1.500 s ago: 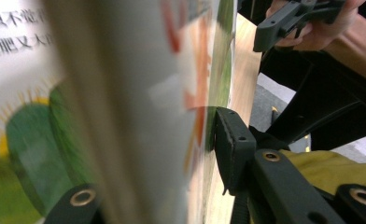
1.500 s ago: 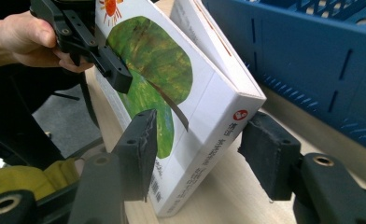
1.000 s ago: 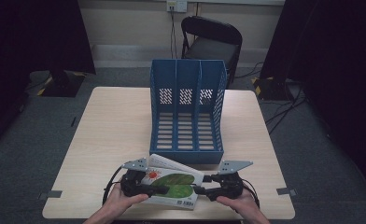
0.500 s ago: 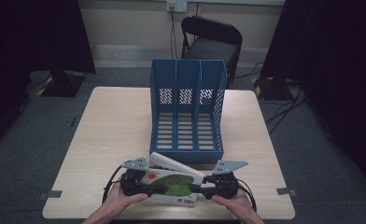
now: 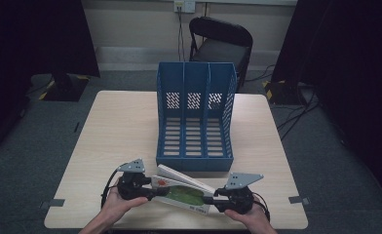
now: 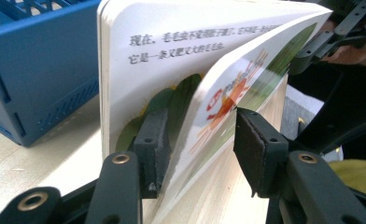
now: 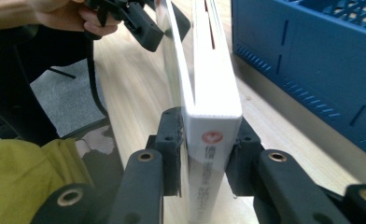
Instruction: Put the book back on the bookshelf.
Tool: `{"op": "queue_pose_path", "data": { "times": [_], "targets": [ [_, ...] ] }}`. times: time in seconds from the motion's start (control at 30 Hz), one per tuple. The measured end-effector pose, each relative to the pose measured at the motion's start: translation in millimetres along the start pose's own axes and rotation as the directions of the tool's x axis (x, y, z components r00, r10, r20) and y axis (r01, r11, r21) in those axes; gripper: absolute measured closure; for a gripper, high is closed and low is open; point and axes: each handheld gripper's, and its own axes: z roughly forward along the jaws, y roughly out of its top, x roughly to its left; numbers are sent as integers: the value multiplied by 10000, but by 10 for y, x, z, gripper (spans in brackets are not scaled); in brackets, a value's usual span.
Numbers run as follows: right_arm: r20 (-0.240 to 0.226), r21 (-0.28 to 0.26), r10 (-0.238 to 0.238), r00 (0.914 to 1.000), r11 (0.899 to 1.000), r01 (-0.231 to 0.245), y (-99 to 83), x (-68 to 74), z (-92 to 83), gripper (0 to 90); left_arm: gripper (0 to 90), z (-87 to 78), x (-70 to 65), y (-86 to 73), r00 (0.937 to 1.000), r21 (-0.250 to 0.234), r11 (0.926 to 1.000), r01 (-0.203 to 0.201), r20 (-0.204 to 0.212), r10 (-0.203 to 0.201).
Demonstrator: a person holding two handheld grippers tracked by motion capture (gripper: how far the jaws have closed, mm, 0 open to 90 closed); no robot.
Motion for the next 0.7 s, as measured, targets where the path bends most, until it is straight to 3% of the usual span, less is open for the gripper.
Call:
{"op": "queue_pose_path", "data": {
  "times": [0.13, 0.37, 0.47, 0.57, 0.7],
  "targets": [
    [105, -76, -25, 9999, 10000, 26, 1, 42, 42, 680, 547, 1, 5, -5, 10000, 14, 10000, -2, 42, 2],
    [93, 169, 40, 9999, 9998, -41, 33, 61, 276, 619, 547, 5, -2, -10, 10000, -48, 10000, -12, 0, 12],
    [137, 193, 73, 9999, 9998, -75, 28, 54, 312, 626, 548, 10, 1, -7, 10000, -85, 10000, 33, 12, -33],
    [562, 259, -113, 9984, 9996, 99, 26, 79, 357, 656, 540, 17, 2, 0, 9999, -142, 9998, 168, -12, -168],
    [572, 265, -239, 9981, 9994, 225, 27, 84, 333, 670, 505, 19, -4, 7, 9995, -226, 9992, 322, -53, -323]
  ]
}}
